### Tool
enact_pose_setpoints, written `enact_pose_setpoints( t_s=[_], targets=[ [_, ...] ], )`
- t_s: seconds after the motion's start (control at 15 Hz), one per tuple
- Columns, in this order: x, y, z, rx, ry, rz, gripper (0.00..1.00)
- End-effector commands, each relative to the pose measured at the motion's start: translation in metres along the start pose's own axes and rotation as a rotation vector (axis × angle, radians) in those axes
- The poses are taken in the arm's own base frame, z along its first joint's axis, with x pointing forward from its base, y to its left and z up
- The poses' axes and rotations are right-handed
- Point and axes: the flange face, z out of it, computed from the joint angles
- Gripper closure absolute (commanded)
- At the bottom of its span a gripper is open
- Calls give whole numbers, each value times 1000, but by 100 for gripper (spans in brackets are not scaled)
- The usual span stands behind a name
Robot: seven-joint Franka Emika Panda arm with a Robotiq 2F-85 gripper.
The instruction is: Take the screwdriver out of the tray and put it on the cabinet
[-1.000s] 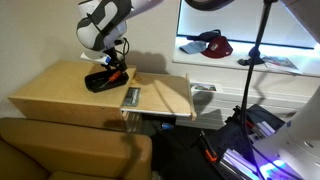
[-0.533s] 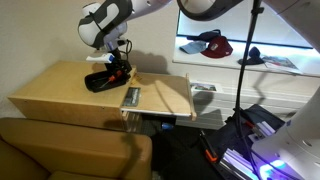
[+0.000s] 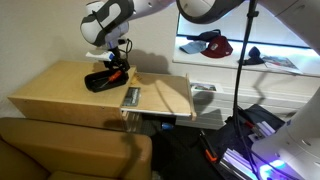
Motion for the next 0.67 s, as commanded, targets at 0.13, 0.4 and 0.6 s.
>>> enact_pose_setpoints(
  t_s=[0.13, 0.4, 0.6],
  targets=[
    [1, 0, 0, -1, -2, 2, 0],
    [-3, -3, -10, 88, 21, 45, 0],
    [2, -3, -16, 184, 29, 125, 0]
  ],
)
